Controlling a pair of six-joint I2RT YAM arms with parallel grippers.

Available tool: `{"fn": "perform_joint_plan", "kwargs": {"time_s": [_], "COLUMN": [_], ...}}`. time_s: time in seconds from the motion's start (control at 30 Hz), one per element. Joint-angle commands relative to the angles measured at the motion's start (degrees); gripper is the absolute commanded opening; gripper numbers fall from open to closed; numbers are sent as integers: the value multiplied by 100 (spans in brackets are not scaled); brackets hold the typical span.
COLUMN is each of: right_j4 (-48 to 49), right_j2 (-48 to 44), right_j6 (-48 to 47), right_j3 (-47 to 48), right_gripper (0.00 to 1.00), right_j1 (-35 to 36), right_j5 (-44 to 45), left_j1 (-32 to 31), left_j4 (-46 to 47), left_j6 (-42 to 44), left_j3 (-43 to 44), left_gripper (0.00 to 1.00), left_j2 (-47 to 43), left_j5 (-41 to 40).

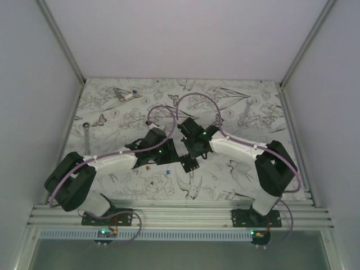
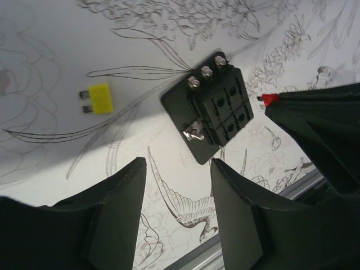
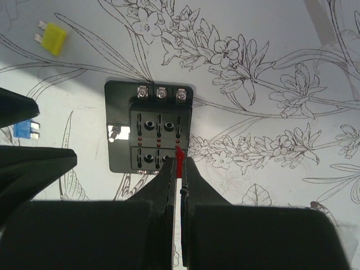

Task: Snap on the fuse box
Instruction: Install the fuse at the fuse box base.

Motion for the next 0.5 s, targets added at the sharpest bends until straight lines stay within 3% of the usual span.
{"fn": "perform_joint_plan", "kwargs": {"time_s": [0.0, 0.47], "right_j4": [-182, -180], "right_j2": [205, 613], "right_j6": [-9, 94], "right_j3": [383, 582], "right_gripper": [0, 0], "right_j1": [132, 155], "right_j5": [274, 428], "left_j1": [246, 354], "left_j4": [212, 365], "left_j6": [-611, -637], "left_j3": [-285, -360], "left_gripper": [53, 57], "left_j2": [-11, 12], "left_j5": [148, 271]}}
